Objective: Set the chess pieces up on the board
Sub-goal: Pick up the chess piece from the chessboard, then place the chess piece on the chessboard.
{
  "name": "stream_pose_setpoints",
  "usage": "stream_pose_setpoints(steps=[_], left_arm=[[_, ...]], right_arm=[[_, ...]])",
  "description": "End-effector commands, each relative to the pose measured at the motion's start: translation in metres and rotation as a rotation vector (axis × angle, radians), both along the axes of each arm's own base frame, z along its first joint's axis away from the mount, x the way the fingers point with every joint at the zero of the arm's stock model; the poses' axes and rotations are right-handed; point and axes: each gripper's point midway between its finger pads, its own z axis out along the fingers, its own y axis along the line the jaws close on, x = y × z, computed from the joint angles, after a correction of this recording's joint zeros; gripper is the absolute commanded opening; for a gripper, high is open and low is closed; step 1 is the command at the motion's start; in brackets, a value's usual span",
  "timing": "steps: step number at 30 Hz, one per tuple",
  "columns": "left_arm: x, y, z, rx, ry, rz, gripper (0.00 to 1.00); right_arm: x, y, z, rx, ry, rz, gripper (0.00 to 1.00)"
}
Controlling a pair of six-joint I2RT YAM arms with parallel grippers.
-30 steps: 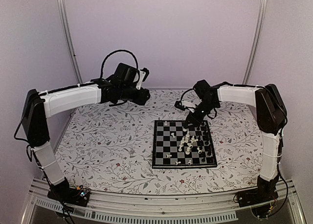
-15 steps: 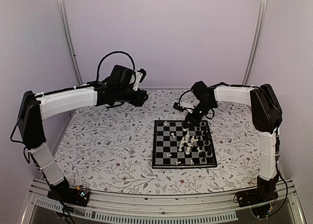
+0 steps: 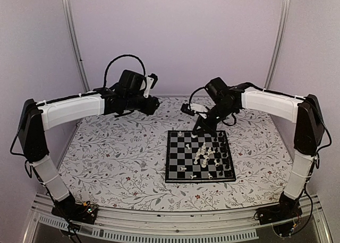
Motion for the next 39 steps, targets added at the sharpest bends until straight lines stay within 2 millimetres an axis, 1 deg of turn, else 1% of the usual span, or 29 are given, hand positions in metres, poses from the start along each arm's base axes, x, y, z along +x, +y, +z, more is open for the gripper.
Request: stream_pose_setpoints(steps=[1, 4, 6, 11, 15, 20, 27, 34, 39], left_arm=[[0.003, 0.010, 0.014, -0.010, -0.037, 0.034, 0.53], [0.003, 0.011, 0.016, -0.017, -0.038, 0.038, 0.53], [0.003, 0.012, 0.016, -0.017, -0.037, 0.039, 0.53], [0.003, 0.013, 0.015, -0.013, -0.036, 0.042, 0.53], [0.003, 0.016, 0.016, 0.001, -0.037, 0.051, 0.53], [0.003, 0.015, 0.017, -0.003, -0.038, 0.046, 0.54], [0.002, 0.015, 0.017, 0.003, -0.036, 0.040, 0.54], [0.002, 0.014, 0.015, 0.012, -0.030, 0.034, 0.54], [0.002, 0.013, 0.015, 0.011, -0.028, 0.031, 0.54]], right_arm=[[-0.059, 0.029, 0.009, 0.037, 0.002, 0.176, 0.01], [-0.089, 0.044, 0.001, 0.028, -0.015, 0.271, 0.00], [-0.101, 0.052, -0.007, 0.023, -0.008, 0.308, 0.00], [-0.122, 0.071, -0.028, 0.012, 0.038, 0.379, 0.00], [-0.132, 0.083, -0.041, 0.003, 0.071, 0.407, 0.00], [-0.140, 0.093, -0.053, -0.008, 0.099, 0.427, 0.01], [-0.140, 0.105, -0.065, -0.032, 0.111, 0.424, 0.01], [-0.141, 0.107, -0.076, -0.053, 0.119, 0.418, 0.01], [-0.141, 0.106, -0.079, -0.067, 0.109, 0.414, 0.02]])
